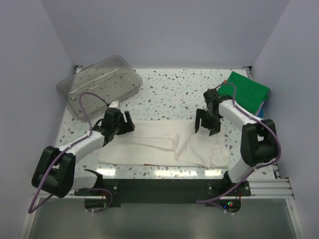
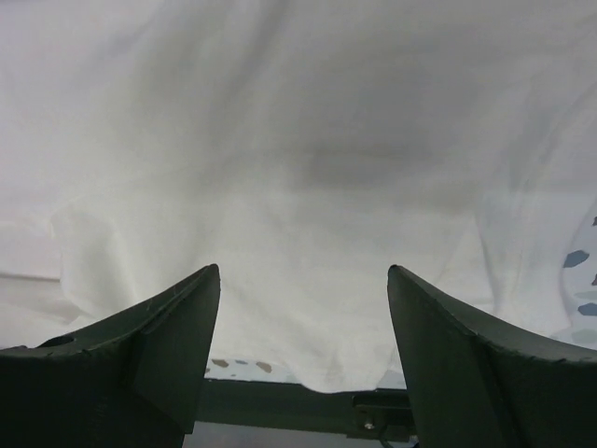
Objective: Fold and stack the t-shirts
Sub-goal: Fold the tshirt
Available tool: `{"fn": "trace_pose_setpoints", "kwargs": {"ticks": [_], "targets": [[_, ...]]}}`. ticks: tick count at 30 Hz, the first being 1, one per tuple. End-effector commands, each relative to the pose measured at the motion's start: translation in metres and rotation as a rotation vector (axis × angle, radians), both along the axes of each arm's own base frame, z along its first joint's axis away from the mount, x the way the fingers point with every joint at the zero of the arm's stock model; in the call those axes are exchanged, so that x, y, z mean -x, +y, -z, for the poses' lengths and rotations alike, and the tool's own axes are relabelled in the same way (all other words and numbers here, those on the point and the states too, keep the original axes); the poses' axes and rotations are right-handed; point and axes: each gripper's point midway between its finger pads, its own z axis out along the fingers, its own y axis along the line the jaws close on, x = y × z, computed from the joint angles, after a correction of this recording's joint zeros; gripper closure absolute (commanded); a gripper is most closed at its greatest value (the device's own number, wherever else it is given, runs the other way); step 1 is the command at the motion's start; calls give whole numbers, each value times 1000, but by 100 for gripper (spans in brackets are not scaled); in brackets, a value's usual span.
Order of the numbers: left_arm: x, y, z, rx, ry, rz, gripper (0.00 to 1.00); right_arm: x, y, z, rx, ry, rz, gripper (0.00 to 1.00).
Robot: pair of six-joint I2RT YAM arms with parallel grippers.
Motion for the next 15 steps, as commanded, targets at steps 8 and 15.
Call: {"fn": "trace_pose_setpoints", "kwargs": {"ticks": [8,15], "targets": [[-5,6,32,-27,38,-58,21,-60,-26,42,144,-46,45,24],[34,34,60,-91,153,-173,16,-98,-24,59,183,-41,33,24]]}}
